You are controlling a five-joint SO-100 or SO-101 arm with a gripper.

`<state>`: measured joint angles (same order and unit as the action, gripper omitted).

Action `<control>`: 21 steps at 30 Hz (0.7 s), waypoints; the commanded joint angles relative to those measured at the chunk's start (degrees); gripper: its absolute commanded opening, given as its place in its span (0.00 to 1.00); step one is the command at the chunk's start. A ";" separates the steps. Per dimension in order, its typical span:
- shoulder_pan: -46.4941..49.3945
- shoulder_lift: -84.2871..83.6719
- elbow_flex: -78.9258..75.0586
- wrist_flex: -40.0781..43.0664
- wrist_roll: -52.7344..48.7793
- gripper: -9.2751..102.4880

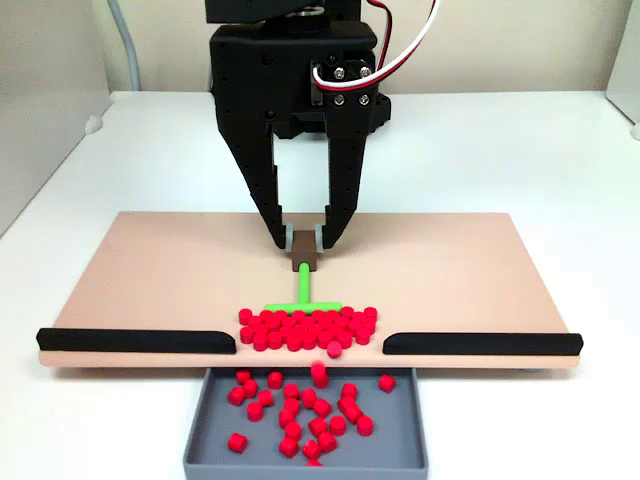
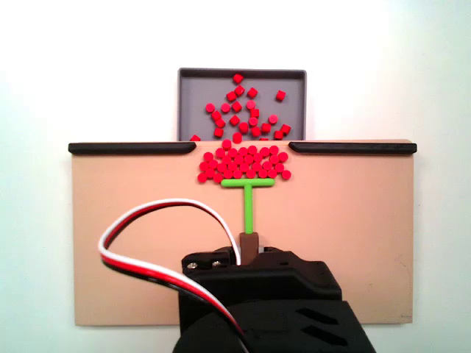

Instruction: Push granules from bottom to the grey container

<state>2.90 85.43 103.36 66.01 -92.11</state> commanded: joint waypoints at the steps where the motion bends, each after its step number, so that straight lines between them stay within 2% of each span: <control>1: -0.35 -0.97 -1.41 -0.35 -0.88 0.08; 21: -0.44 -1.41 -3.96 -0.26 -0.97 0.08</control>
<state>2.99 83.58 100.46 66.01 -92.81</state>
